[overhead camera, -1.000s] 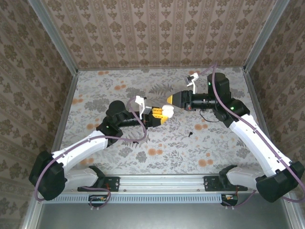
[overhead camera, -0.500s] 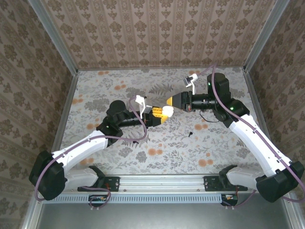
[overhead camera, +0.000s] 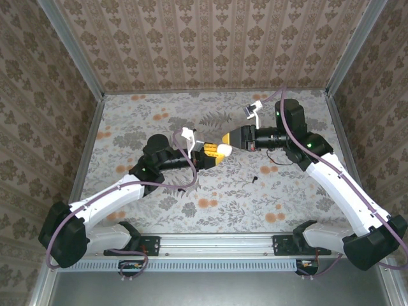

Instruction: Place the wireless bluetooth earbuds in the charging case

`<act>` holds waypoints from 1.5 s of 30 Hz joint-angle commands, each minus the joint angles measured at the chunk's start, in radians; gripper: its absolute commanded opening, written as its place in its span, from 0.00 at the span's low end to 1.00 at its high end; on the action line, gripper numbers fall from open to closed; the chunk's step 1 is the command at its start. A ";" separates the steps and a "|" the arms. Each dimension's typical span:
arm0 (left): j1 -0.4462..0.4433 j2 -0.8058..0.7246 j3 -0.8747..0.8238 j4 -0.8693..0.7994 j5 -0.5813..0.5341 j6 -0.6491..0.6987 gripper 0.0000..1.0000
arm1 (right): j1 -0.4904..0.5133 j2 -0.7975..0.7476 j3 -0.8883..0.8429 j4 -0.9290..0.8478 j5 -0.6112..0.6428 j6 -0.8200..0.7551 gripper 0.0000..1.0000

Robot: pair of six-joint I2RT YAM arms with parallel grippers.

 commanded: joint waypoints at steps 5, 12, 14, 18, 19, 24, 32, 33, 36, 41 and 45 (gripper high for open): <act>0.010 -0.025 0.028 0.077 -0.071 -0.100 0.00 | 0.056 -0.038 -0.082 -0.102 0.067 -0.052 0.30; 0.012 -0.021 0.032 0.074 -0.091 -0.109 0.00 | 0.080 -0.043 -0.119 -0.143 0.152 -0.109 0.27; 0.018 -0.018 0.038 0.058 -0.117 -0.104 0.00 | 0.081 -0.048 -0.114 -0.144 0.172 -0.122 0.29; 0.025 -0.020 0.037 0.010 -0.169 -0.086 0.00 | 0.077 -0.076 -0.104 -0.144 0.254 -0.155 0.37; 0.026 -0.023 0.029 -0.002 -0.186 -0.080 0.00 | 0.073 -0.091 -0.102 -0.144 0.288 -0.162 0.42; 0.055 -0.052 0.004 -0.098 -0.255 -0.050 0.00 | 0.048 -0.175 -0.120 -0.144 0.445 -0.197 0.53; 0.173 -0.101 -0.015 -0.337 -0.333 -0.039 0.00 | 0.022 -0.235 -0.209 -0.114 0.544 -0.202 0.58; 0.195 -0.104 -0.019 -0.364 -0.341 -0.045 0.00 | 0.021 -0.230 -0.219 -0.109 0.543 -0.198 0.58; 0.268 -0.110 -0.039 -0.420 -0.357 -0.067 0.00 | 0.019 -0.215 -0.243 -0.096 0.541 -0.188 0.59; 0.408 -0.082 -0.088 -0.455 -0.347 -0.144 0.00 | 0.012 -0.178 -0.254 -0.081 0.542 -0.193 0.59; 0.486 -0.012 -0.104 -0.460 -0.301 -0.188 0.00 | 0.006 -0.142 -0.247 -0.071 0.536 -0.195 0.60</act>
